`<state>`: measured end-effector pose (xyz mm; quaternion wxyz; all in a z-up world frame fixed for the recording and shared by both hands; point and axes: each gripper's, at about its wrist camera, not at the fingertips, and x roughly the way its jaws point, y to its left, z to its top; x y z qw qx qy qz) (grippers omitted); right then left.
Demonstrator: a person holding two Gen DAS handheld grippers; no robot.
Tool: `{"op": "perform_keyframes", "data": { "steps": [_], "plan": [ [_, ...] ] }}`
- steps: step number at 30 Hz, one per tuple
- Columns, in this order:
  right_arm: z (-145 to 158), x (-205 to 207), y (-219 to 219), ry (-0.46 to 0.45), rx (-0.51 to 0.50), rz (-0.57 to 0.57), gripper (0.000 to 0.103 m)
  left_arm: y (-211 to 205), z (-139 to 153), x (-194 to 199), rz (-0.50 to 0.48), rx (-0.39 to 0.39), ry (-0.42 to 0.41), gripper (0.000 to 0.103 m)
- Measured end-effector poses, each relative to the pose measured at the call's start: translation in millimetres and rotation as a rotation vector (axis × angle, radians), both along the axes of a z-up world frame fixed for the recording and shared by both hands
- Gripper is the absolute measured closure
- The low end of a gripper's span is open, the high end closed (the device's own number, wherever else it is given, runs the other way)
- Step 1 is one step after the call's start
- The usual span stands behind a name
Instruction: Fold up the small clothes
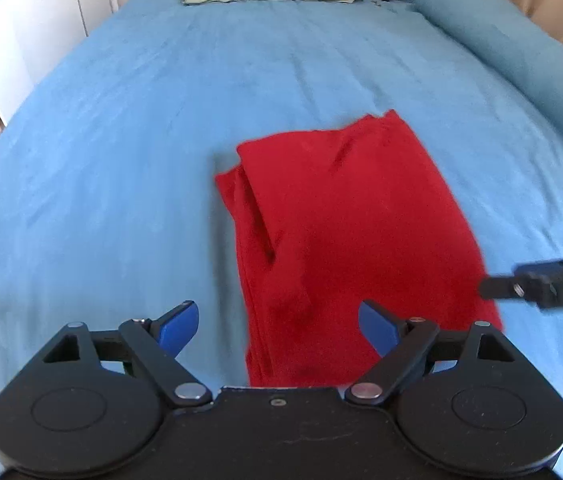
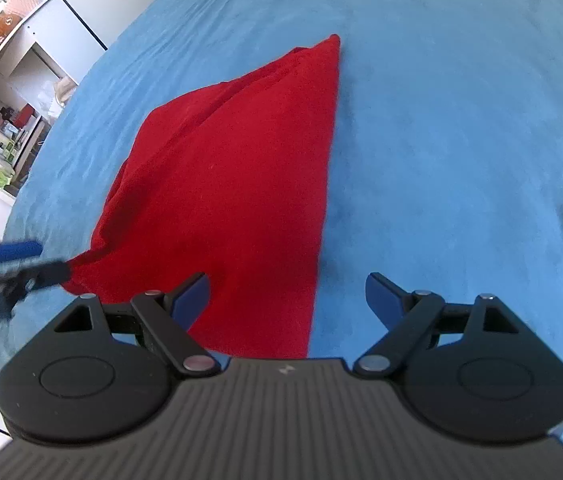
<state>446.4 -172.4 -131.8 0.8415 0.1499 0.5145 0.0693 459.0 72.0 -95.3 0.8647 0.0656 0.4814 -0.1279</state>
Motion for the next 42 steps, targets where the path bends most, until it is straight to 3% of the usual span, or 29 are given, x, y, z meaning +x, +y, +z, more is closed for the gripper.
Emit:
{"op": "perform_keyframes", "data": {
  "steps": [4,6,8,14,17,20,23,25,29,37,42],
  "plan": [
    [-14,0,7,0.008,-0.057,0.037,0.003,7,-32,11,0.061,0.02,0.038,0.02],
    [-26,-5,7,0.027,-0.112,0.062,0.003,16,-50,3,0.083,0.041,0.082,0.02],
    [-35,-11,-1,0.041,-0.101,0.064,0.003,27,-62,-8,0.079,0.048,0.109,0.018],
    [-34,-21,-8,0.031,-0.111,0.108,0.004,40,-59,-13,0.142,-0.006,0.141,0.016],
    [-16,-17,-14,0.036,-0.082,0.09,0.003,39,-38,-12,0.148,-0.018,0.1,0.018],
    [7,-7,-22,-0.004,-0.052,0.088,0.001,29,-5,1,0.113,-0.047,0.032,0.0],
    [22,12,-29,-0.021,-0.011,0.066,0.0,19,7,26,0.082,-0.066,-0.002,0.0],
    [24,28,-33,-0.007,0.046,0.036,0.0,17,1,46,0.079,-0.083,0.009,0.0],
    [8,53,-33,0.028,0.126,-0.038,0.0,21,-29,77,0.064,-0.199,0.09,0.003],
    [-32,74,-31,0.07,0.244,-0.081,0.0,27,-70,101,0.112,-0.355,0.21,0.021],
    [-44,88,-18,0.091,0.269,-0.021,0.013,21,-77,107,0.12,-0.375,0.204,0.022]
  ]
}}
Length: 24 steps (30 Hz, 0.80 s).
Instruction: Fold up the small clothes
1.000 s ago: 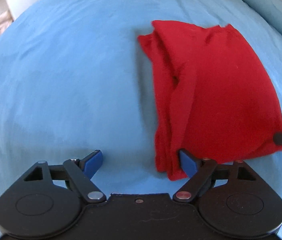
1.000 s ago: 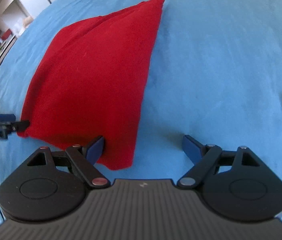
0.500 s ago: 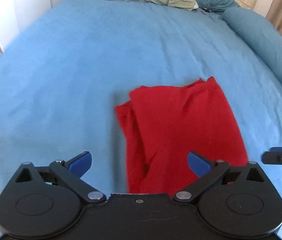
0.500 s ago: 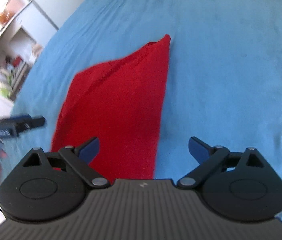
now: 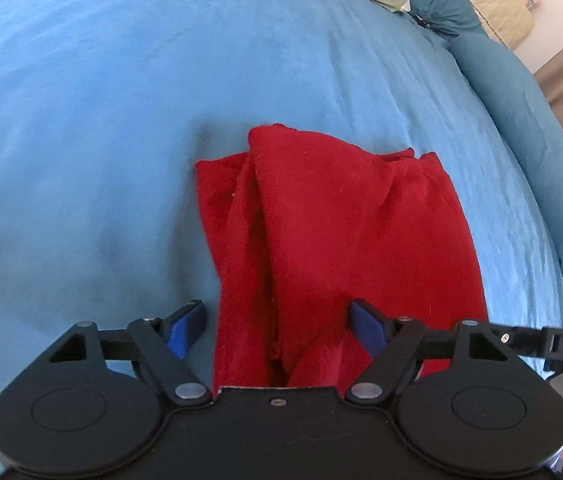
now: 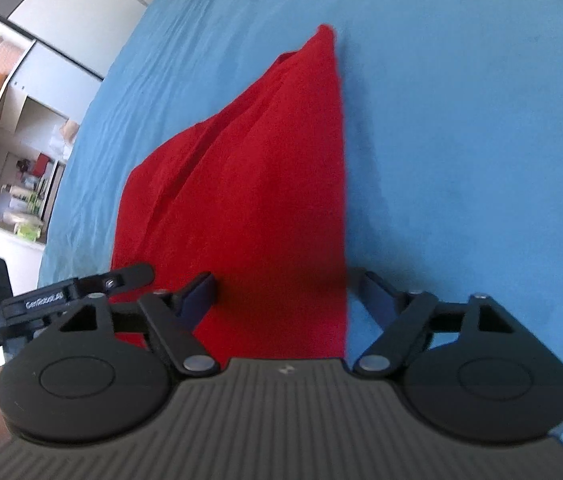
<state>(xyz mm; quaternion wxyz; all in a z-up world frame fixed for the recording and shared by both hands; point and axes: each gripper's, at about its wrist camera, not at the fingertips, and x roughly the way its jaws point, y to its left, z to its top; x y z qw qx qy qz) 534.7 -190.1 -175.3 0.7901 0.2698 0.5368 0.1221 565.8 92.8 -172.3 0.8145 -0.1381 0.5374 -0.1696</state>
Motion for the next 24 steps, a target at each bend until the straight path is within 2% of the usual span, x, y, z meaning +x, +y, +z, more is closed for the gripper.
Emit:
{"op": "perform_keyframes", "data": {
  "steps": [2,3,4,6,7,12,16,24],
  "plan": [
    [1,5,6,-0.004,-0.04,0.025,0.019,-5,2,0,-0.004,0.009,-0.001,0.035],
    [3,6,9,-0.009,-0.062,0.039,0.029,-4,3,-1,-0.01,-0.006,0.004,0.051],
    [5,7,11,-0.015,-0.077,0.045,0.038,-6,6,-1,-0.004,-0.012,0.014,0.058],
    [12,5,13,-0.032,-0.086,0.051,0.052,-10,11,-3,-0.005,0.013,0.0,0.066],
    [16,4,13,-0.045,-0.086,0.053,0.056,-12,14,-5,-0.004,0.028,-0.006,0.07],
    [33,-6,12,-0.1,-0.069,0.032,0.062,-22,29,-16,0.045,0.057,-0.035,0.075],
    [52,-18,5,-0.143,-0.053,0.01,0.063,-35,52,-28,0.041,0.062,-0.066,0.077],
    [103,-81,-34,-0.218,-0.06,0.011,0.063,-74,98,-86,-0.003,0.068,-0.125,0.077]
  ]
}}
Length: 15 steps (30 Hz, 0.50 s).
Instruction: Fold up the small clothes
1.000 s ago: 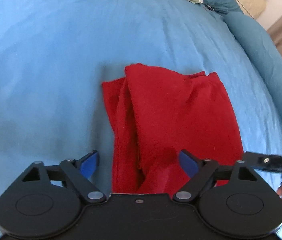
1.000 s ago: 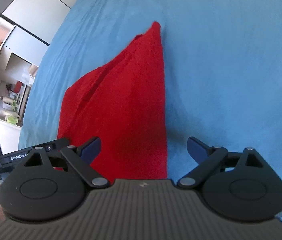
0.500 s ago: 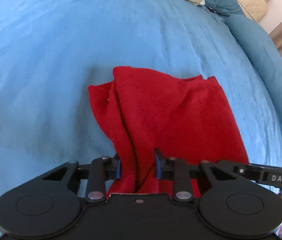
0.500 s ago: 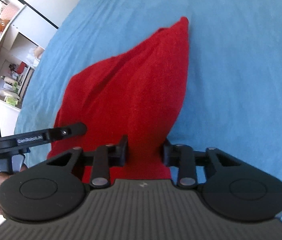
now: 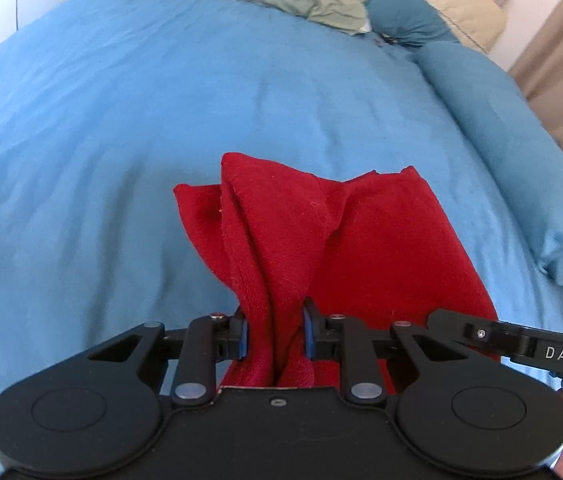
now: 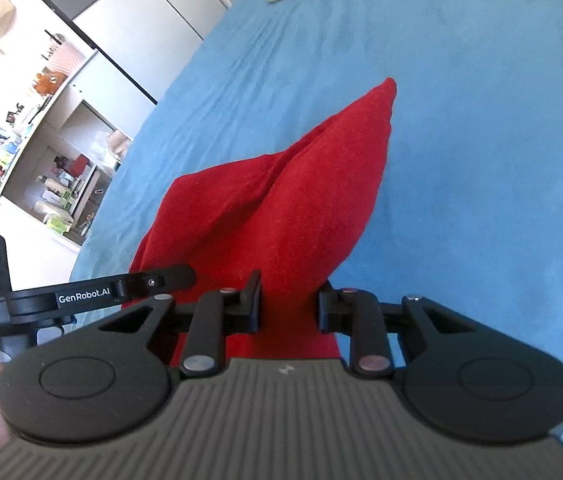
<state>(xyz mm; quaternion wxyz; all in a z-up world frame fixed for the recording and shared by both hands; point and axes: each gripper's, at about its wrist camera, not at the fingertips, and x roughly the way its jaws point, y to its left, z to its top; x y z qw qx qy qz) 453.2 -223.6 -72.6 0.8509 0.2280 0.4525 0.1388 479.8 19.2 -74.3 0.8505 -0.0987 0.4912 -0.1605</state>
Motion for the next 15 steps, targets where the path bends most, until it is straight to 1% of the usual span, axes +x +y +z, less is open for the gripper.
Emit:
{"op": "perform_keyframes", "data": {
  "steps": [3,6,9,11,13,15],
  "plan": [
    [11,-33,-17,-0.003,-0.017,-0.002,0.063,-19,10,-33,-0.024,0.008,-0.01,0.077],
    [8,-64,-34,0.005,-0.036,0.008,0.063,-38,5,-62,-0.044,0.018,-0.002,0.077],
    [-13,-88,-47,0.03,-0.049,0.005,0.062,-54,-9,-83,-0.068,0.029,0.002,0.076],
    [-29,-101,-53,0.037,-0.061,0.006,0.062,-61,-26,-96,-0.077,0.042,0.01,0.076],
    [-50,-111,-58,0.048,-0.051,0.002,0.062,-69,-41,-98,-0.078,0.047,0.02,0.076],
    [-67,-117,-64,0.048,-0.048,-0.013,0.062,-71,-56,-104,-0.08,0.081,0.005,0.076]
  ]
}}
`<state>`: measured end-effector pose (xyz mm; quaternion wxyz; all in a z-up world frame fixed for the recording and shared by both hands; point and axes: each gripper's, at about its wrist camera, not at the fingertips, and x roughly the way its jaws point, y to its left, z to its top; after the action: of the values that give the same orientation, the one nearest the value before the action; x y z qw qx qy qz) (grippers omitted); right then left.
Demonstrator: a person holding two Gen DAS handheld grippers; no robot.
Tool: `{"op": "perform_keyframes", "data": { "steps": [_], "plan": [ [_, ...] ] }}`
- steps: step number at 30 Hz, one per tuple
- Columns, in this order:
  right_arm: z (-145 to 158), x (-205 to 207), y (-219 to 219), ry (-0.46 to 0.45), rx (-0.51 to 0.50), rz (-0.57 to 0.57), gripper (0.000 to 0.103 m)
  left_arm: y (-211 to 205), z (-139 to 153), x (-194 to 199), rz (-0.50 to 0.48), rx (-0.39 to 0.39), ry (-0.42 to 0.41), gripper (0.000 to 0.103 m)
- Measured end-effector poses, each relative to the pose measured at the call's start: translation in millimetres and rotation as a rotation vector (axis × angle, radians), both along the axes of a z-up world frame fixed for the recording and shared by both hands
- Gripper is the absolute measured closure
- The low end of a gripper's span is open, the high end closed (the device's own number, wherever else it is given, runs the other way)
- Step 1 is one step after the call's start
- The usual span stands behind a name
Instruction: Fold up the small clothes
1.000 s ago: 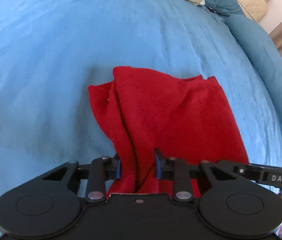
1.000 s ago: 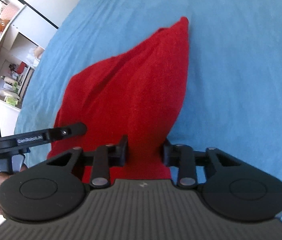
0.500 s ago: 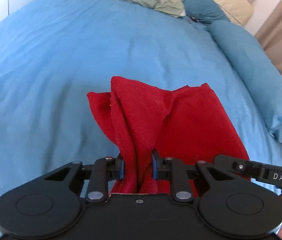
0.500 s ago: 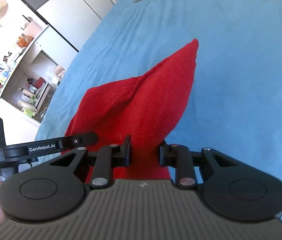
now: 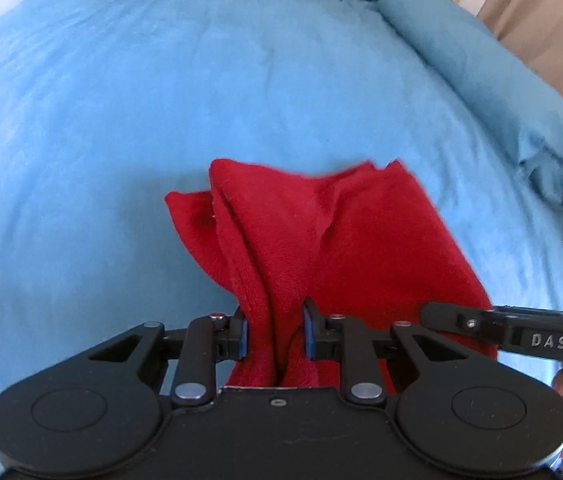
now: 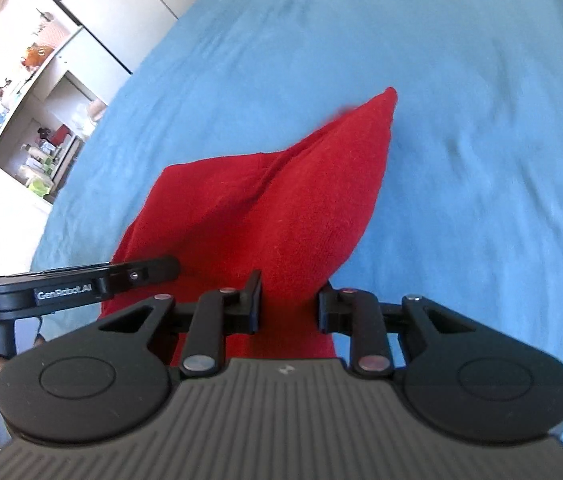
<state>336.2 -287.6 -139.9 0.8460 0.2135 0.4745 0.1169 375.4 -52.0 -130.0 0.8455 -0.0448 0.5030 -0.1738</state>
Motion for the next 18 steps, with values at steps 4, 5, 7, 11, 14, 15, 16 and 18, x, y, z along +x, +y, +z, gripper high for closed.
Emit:
{"op": "perform_keyframes", "data": {
  "steps": [4,5,7,11,14,15,16,18],
  "plan": [
    [-15,-7,-8,-0.046,0.034,-0.005,0.06,5,-11,-6,-0.004,-0.011,-0.038,0.074],
    [-16,-8,-9,-0.056,0.032,0.003,0.06,5,-14,-7,-0.009,-0.007,-0.047,0.073],
    [-18,-11,-11,-0.074,0.033,0.015,0.056,3,-16,-11,-0.02,0.014,-0.069,0.064],
    [-9,-18,-11,-0.1,-0.002,0.0,0.023,-3,-11,-21,-0.031,0.119,-0.133,0.034],
    [1,-30,-15,-0.149,-0.038,-0.029,0.004,2,-4,-36,-0.017,0.18,-0.219,0.014],
    [1,-32,-17,-0.152,-0.057,-0.041,0.004,6,-4,-40,-0.008,0.186,-0.233,0.014],
    [0,-33,-19,-0.153,-0.081,-0.05,0.004,9,-6,-43,0.007,0.194,-0.24,0.014],
    [-7,-38,-21,-0.168,-0.145,-0.081,0.004,17,-15,-48,0.035,0.206,-0.264,0.012]
  ]
}}
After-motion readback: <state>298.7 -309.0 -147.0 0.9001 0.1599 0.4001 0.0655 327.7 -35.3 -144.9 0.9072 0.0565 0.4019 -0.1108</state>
